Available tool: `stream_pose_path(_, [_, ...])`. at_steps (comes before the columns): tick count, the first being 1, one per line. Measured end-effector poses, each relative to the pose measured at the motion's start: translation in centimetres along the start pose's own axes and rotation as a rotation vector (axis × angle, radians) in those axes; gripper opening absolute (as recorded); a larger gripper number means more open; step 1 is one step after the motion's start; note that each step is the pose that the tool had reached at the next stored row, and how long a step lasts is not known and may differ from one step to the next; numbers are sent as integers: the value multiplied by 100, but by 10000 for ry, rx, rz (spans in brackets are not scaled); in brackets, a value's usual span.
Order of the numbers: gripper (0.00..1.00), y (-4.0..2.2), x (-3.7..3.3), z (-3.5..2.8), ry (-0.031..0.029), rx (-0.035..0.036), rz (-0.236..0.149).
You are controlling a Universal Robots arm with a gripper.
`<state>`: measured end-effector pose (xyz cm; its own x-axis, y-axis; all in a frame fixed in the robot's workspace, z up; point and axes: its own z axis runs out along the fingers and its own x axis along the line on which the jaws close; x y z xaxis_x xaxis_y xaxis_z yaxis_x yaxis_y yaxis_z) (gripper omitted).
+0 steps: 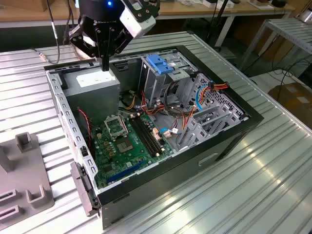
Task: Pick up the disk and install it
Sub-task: 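Reach for the disk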
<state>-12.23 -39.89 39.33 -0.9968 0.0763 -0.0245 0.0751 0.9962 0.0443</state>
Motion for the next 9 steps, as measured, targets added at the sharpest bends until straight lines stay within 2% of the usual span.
stream_pose_path(4, [10, -2, 25, 0, -1, -1, 0])
stream_pose_path(9, [10, -10, 137, -3, 0, 0, 1])
